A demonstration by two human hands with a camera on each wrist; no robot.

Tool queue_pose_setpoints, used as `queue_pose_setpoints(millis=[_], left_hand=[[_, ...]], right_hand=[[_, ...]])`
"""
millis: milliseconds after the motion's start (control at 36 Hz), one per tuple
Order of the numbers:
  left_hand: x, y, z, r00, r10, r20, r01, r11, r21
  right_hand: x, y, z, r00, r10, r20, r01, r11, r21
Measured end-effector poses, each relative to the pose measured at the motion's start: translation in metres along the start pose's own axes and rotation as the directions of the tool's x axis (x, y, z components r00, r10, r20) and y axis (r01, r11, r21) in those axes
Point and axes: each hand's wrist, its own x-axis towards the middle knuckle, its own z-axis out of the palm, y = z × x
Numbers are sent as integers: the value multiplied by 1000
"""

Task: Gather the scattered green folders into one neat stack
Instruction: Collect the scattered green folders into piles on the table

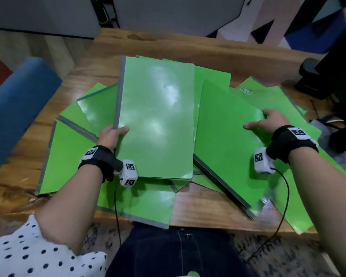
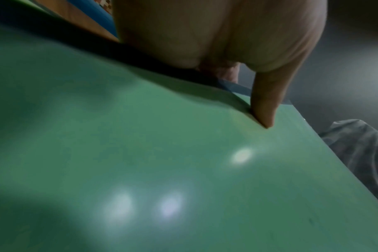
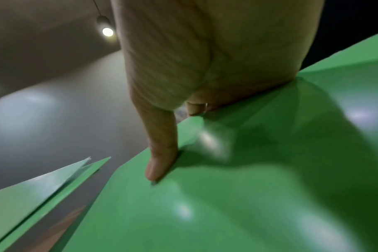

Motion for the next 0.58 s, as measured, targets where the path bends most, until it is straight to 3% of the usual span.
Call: queue_pose_setpoints(millis=[167, 250, 306, 444, 583], left_hand=[[-19, 5, 50, 1000, -28, 7, 28, 1000, -12], [-25, -1, 71, 999, -41, -27, 40, 999, -26], [-27, -7, 83, 998, -51, -42, 49, 998, -35], [-33, -17, 103, 994, -66, -85, 58, 994, -92], [-34, -19, 101, 992, -67, -110, 59, 995, -76]], right_hand=[[22, 29, -21, 1000, 6, -14, -6, 1000, -20], [26, 50, -21, 992, 59, 116, -50, 996, -79], [26, 64, -13, 973, 99, 207, -58, 979, -195], [16, 91, 22, 947, 127, 295, -16, 935, -353], [2, 96, 52, 956, 82, 281, 47, 904, -424]])
